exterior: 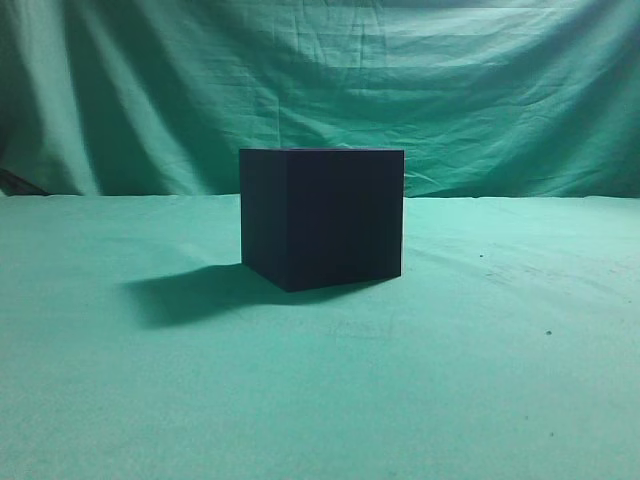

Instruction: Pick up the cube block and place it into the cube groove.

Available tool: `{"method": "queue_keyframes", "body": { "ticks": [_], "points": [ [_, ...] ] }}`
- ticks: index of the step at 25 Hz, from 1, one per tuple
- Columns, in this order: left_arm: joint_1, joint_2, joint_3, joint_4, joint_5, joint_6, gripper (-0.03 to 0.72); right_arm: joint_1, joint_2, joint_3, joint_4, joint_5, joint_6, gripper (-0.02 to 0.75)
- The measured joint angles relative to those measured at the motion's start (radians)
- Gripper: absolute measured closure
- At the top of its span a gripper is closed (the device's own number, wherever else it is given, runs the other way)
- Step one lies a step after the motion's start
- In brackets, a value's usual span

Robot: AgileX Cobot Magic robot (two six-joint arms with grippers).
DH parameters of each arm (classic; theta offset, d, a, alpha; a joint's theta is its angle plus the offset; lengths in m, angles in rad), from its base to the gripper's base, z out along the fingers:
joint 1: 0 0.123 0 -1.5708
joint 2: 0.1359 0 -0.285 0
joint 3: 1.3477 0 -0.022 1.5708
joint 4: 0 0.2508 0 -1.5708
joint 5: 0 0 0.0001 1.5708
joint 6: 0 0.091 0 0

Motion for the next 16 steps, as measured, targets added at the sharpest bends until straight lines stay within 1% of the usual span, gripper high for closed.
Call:
{"method": "queue_keyframes", "body": {
  "ticks": [16],
  "points": [
    [0.000,0.000,0.000,0.000,0.000,0.000,0.688,0.000,0.000,0.000,0.000,-0.006,-0.014,0.738]
  ]
}}
